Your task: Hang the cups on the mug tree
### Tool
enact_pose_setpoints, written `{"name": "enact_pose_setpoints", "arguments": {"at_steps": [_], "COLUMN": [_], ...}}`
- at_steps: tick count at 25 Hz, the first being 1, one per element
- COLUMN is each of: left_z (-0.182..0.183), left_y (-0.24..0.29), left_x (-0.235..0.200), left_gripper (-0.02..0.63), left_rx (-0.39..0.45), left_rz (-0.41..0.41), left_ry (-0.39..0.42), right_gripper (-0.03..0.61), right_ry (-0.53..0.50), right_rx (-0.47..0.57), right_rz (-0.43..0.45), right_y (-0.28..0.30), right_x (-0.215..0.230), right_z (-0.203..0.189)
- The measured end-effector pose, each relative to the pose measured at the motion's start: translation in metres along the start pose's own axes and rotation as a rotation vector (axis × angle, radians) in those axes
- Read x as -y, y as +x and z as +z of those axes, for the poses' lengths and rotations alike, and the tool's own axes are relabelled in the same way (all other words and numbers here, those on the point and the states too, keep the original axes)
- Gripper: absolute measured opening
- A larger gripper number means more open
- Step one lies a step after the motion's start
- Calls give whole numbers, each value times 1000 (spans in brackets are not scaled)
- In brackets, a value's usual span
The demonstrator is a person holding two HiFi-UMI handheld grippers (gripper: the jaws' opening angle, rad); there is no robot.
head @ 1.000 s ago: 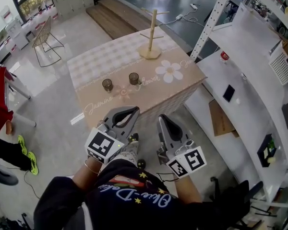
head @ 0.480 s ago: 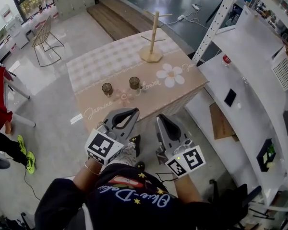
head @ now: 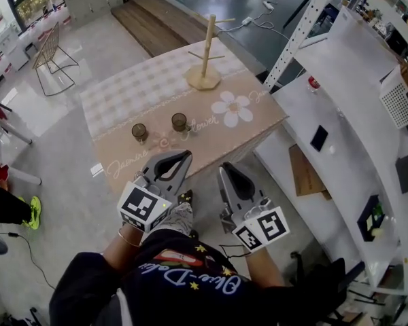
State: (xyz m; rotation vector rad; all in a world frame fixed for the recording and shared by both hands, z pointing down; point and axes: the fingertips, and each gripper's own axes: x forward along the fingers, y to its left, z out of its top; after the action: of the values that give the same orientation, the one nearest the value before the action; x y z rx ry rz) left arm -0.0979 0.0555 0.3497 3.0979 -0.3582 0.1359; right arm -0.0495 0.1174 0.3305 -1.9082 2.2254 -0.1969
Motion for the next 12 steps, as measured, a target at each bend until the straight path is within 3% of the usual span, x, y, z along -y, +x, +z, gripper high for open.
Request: {"name": "enact_pose_setpoints", "arguments": {"at_steps": [12], "left_z": [-20], "left_y": [31], "left_x": [-25], "left_gripper": [8], "left_rx": [-29], "left_rz": [10], "left_ry": [-30], "right_gripper": [54], "right_ry": [-19], "right_rx": [-52], "right_rz": [-19], "right_y": [27], "right_x": [37], "right_z": [-14]}}
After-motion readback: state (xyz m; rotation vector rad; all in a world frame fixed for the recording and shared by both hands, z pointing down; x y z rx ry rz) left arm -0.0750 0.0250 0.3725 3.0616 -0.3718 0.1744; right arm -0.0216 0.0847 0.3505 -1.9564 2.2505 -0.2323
